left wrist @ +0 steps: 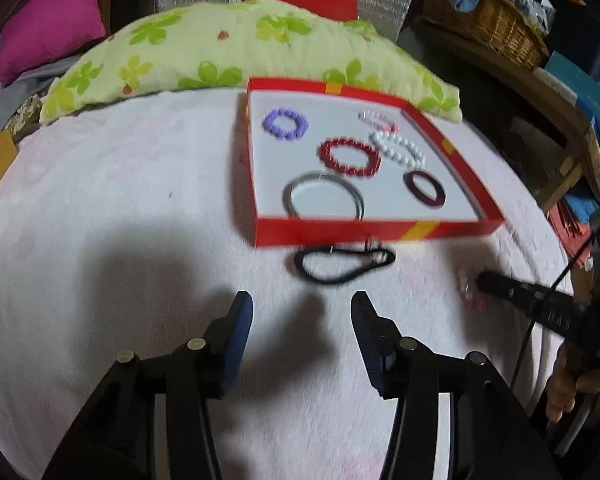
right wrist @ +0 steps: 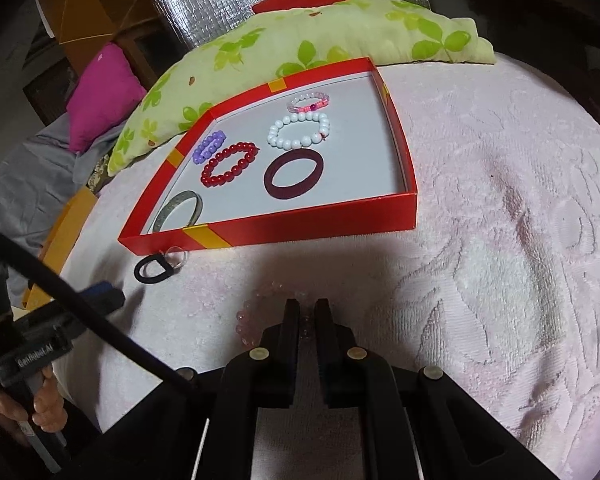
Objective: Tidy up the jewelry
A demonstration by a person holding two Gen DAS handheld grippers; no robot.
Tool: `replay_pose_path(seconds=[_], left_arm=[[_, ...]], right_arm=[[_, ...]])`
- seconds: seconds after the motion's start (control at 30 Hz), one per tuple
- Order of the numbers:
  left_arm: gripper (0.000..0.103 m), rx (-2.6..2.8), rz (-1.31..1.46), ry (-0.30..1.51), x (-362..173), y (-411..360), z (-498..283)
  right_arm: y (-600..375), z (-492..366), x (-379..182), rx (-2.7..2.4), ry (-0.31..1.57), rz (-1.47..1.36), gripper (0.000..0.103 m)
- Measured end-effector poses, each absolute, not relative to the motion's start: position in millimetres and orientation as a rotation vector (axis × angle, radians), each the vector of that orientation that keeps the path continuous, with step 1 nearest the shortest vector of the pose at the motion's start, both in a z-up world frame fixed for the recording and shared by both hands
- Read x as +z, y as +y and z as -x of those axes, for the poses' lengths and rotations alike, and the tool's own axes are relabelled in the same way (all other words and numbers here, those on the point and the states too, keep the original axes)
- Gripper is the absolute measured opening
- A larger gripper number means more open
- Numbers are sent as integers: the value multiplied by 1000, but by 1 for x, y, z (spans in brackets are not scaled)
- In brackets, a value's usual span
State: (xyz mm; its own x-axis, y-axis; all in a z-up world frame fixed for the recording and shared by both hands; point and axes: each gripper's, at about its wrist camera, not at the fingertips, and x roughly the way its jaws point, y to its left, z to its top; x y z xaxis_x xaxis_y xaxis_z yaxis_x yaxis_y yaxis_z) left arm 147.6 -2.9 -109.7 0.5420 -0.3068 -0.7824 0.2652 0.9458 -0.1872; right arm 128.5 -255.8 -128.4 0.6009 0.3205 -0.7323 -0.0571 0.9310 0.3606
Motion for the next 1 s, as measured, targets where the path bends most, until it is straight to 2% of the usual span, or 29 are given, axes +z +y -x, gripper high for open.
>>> replay_pose_path(seconds=[0.1, 0.27, 0.3, 0.33, 0.43, 0.53, 0.9, 0.97, 1.0], left_arm=[[56, -339, 58, 937, -114, -7, -159], [56, -325, 158, 969, -126, 0, -175], [51, -324, 161, 966, -126, -1, -175], [40, -323, 156, 961, -126, -2, -176], [17, -337, 156, 963, -129, -4, -178], [11, -333, 134, 960, -132, -7, -178], [10, -420, 18, 1070, -125, -12, -134], [15, -474, 14, 1078, -121, -13, -130], [22, -488, 8, 1070, -118, -13, -128]], right_arm=[[-256, -129, -129, 223, 903, -318, 11], [-256, -128, -129, 219, 900, -312, 11], [-255, -128, -129, 219, 900, -307, 11], [-255, -128, -129, 219, 900, -305, 11], [-255, -128, -129, 219, 900, -306, 11], [-254, -129, -129, 217, 899, -300, 11], [-258, -130, -130, 237, 904, -316, 11], [-258, -130, -130, 237, 904, -314, 11], [-258, -130, -130, 237, 904, -314, 11]])
